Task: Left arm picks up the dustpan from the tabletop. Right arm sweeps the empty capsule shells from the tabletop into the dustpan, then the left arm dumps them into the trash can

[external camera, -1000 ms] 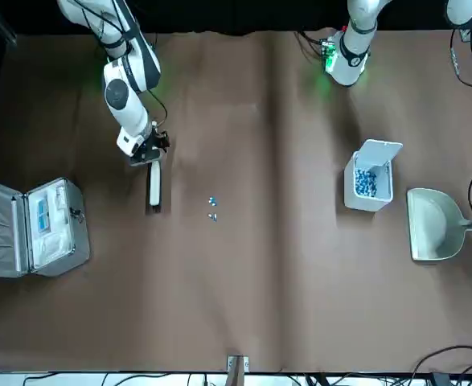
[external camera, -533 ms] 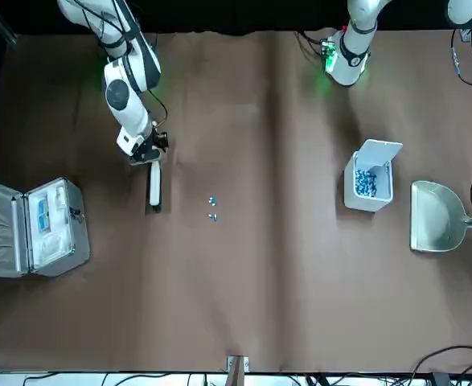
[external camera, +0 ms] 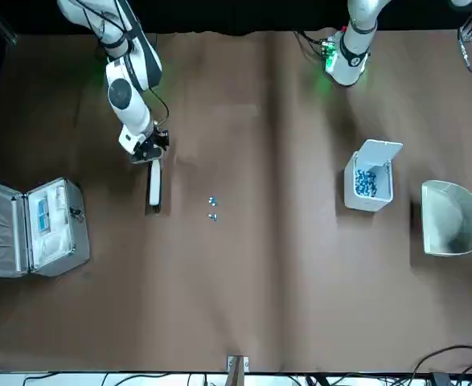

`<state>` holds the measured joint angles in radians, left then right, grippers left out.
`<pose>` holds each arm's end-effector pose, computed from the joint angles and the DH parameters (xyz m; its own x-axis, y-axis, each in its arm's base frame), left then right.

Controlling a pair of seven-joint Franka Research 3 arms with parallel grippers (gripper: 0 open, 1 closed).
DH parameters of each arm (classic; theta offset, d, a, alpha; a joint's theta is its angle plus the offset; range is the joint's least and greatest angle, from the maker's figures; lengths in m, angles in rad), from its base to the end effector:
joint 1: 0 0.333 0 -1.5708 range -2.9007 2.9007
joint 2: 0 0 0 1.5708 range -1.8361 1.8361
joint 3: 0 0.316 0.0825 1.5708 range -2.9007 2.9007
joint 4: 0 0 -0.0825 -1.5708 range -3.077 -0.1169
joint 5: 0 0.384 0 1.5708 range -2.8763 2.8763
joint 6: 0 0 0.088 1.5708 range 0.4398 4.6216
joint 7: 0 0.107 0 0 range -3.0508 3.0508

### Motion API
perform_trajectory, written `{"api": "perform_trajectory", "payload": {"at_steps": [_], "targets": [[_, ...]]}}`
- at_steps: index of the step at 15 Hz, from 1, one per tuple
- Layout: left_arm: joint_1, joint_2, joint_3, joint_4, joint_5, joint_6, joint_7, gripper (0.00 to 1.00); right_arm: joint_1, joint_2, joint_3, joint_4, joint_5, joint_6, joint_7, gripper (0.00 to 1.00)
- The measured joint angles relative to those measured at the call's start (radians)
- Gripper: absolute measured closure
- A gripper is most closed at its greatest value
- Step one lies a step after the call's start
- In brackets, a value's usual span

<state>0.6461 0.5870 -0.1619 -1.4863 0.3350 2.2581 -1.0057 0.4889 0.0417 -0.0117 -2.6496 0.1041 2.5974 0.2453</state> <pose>0.6287 0.3647 0.3536 0.2177 0.9389 0.2666 0.9708 -0.2365 0.0402 0.3692 0.1885 0.2206 0.9847 0.1401 -0.1037 0.1387 -0.9901 -0.0202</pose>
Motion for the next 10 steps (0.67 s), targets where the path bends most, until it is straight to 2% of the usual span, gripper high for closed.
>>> {"api": "perform_trajectory", "payload": {"at_steps": [4, 7, 10], "targets": [[-0.001, -0.112, -0.086, -0.001, -0.015, -0.147, -0.012, 0.67, 0.009, 0.0, -0.001, -0.001, 0.0, 0.0, 0.006, 0.44], [-0.002, -0.184, -0.176, -0.012, -0.015, -0.262, -0.035, 0.67, 0.009, 0.001, -0.008, -0.002, 0.0, 0.0, 0.007, 0.46], [-0.004, -0.248, -0.275, -0.053, -0.015, -0.318, -0.128, 0.67, 0.008, 0.004, -0.014, -0.003, 0.0, 0.0, 0.007, 0.48]]}}
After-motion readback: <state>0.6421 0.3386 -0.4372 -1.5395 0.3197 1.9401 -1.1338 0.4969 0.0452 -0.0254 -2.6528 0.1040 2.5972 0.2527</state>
